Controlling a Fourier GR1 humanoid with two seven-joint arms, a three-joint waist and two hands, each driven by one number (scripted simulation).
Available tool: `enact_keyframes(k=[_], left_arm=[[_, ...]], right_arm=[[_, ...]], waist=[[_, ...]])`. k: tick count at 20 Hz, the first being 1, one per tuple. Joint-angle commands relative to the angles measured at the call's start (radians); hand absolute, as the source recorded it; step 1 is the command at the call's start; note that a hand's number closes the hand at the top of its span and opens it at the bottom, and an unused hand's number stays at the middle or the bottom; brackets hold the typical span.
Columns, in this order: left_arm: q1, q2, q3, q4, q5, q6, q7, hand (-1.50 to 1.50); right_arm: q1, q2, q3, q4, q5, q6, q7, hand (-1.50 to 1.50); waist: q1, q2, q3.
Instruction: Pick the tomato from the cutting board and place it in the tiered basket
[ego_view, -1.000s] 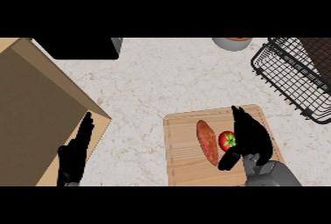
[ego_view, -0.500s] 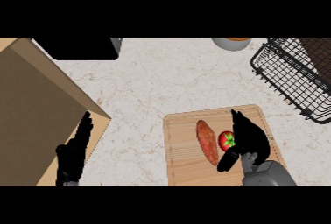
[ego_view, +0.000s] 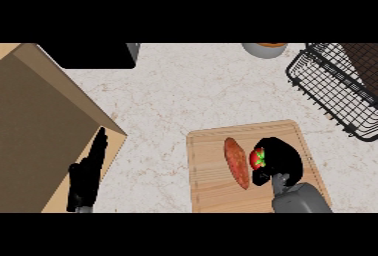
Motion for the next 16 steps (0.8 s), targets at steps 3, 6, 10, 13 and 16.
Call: enact_keyframes(k=[3, 6, 10, 13, 16], left_arm=[[-0.061, -0.024, 0.039, 0.11, -0.018, -0.012, 0.002, 0.0], [0.0, 0.006, 0.038, -0.002, -0.001, -0.026, 0.047, 0.0], [0.015, 0.037, 0.069, 0.026, 0.022, -0.062, 0.01, 0.0], [0.003, -0.026, 0.035, 0.026, -0.012, 0.002, 0.011, 0.0], [-0.006, 0.016, 0.05, 0.004, 0.0, -0.038, 0.041, 0.0]], right_arm=[[0.013, 0.015, -0.016, 0.02, 0.032, 0.003, -0.07, 1.5], [-0.042, -0.025, 0.018, 0.12, 0.116, -0.038, -0.146, 1.5], [0.119, -0.187, -0.124, 0.053, 0.072, -0.102, -0.213, 1.5], [0.164, -0.333, -0.335, 0.102, -0.04, -0.111, -0.306, 1.5], [0.195, -0.419, -0.436, 0.104, -0.079, -0.122, -0.382, 1.5]], waist=[[-0.002, 0.006, -0.004], [0.004, 0.006, -0.004], [-0.013, 0.005, -0.004], [-0.038, 0.008, -0.002], [-0.019, 0.005, -0.003]])
